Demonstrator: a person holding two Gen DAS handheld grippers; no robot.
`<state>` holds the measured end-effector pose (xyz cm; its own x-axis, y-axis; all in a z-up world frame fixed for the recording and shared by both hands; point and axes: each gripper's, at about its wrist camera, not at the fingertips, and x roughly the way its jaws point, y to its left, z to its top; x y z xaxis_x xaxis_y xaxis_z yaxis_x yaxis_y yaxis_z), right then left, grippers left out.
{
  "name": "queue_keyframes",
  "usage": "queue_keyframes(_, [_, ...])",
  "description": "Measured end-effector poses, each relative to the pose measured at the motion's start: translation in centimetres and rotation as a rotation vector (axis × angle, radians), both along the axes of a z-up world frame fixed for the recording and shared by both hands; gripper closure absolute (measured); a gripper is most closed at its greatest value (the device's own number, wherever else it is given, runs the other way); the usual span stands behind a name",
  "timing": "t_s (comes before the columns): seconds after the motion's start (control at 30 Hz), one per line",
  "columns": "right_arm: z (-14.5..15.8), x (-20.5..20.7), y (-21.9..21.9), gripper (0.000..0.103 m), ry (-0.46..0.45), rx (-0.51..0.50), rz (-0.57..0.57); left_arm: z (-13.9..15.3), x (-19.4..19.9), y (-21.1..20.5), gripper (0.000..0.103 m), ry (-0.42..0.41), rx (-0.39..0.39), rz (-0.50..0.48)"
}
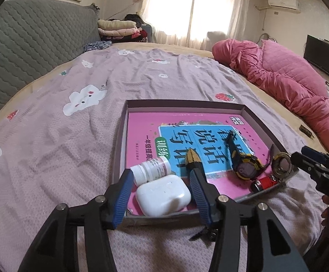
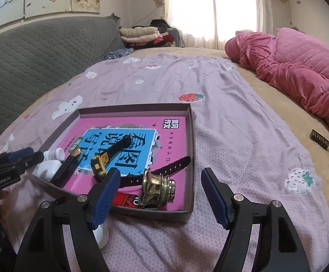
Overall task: Organize rigid objects
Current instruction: 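Open both tools and withdraw them from the grey box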
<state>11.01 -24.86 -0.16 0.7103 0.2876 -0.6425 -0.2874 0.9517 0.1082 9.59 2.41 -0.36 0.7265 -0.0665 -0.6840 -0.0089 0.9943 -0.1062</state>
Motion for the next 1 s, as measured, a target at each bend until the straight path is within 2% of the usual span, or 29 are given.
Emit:
queue_keyframes(0.17, [0.4,-0.6,-0.6,0.028,-0.009,0.001,-0.012,0.2,-0.6,-0.7,0.051,-0.003,0.014,-0.019])
queue_keyframes(0.27, [0.7,-1.2,-0.7,0.028,-0.035,-0.020,-0.026,0.5,-1.0,-1.2,0.051,-0.014,0.058,-0.016])
queue_keyframes(0.57, [1.3,-2.9,-0.8,0.028,-0.028,-0.002,-0.015,1.0,-2.1,-1.9,0.047,-0.013,0.054,-0.042])
queue_keyframes(1.0, [1.4,-5.0,1.5,0.028,-0.023,-0.044,0.056,1.5,-3.4,-2.1,0.047,0.004,0.045,-0.064])
